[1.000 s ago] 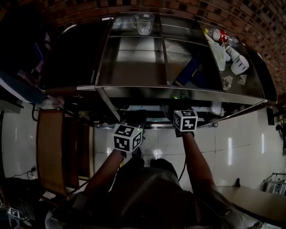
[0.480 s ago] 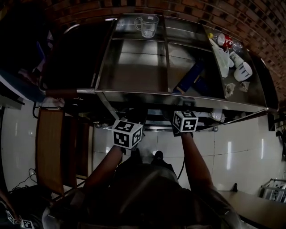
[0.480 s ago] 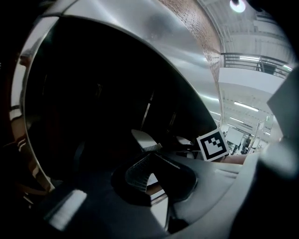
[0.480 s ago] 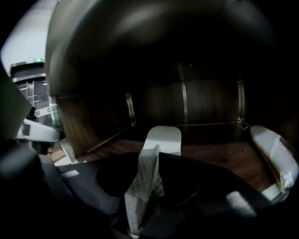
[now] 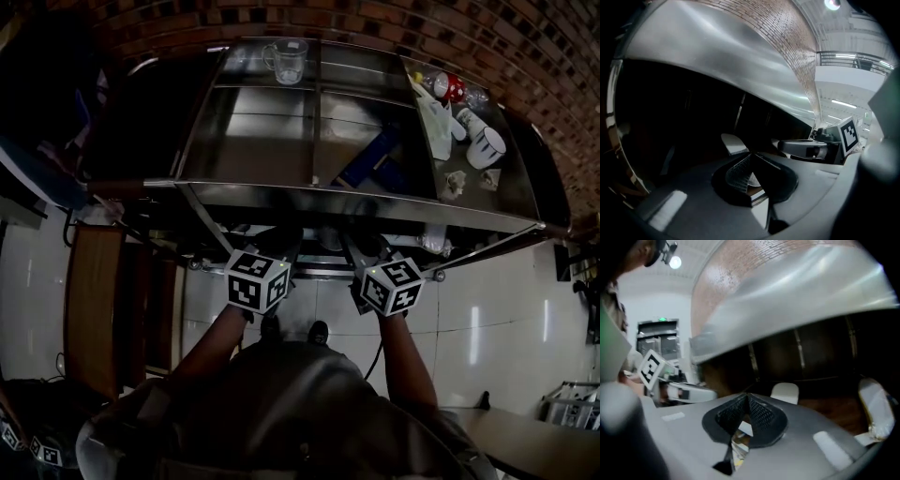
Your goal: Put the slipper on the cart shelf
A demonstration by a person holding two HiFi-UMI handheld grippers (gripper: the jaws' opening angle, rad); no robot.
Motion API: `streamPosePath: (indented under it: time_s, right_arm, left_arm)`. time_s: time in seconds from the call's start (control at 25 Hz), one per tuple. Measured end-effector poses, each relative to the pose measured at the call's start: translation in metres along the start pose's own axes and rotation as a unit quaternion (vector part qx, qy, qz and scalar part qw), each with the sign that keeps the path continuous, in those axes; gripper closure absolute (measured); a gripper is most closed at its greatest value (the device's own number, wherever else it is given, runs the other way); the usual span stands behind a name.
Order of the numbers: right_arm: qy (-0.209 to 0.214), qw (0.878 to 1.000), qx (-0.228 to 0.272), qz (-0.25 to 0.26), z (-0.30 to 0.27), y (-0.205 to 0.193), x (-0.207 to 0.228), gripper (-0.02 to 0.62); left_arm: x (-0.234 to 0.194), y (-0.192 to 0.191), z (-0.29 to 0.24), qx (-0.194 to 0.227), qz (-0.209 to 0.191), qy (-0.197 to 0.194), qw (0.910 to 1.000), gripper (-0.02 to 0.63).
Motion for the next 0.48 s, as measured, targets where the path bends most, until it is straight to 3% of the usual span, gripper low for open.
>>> streamPosePath:
  time_s: [0.2,0.48]
  right_arm:
    - [0.058,0.998,0.026,0.01,0.018,0.016,-0.019,0.595]
    - [0.07,0.997,0.026,0.019,0.02,0.025,-0.017,0.595]
  left_arm:
    - [0.016,0.011,0.011,0.012,-0.013,-0.014,0.9997,0.598]
    - [0.021,0.02,0.014,0.026,-0.031,-0.01,0.9991,0.598]
Point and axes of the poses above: the fingertips, and each gripper's own axes: z backward along the fingers, x to its right, y out of its top, the point moved 8 cm from there along z, backward along the fingers, and after that the axes turned 6 degrees about -x, right-handed, at the moved point
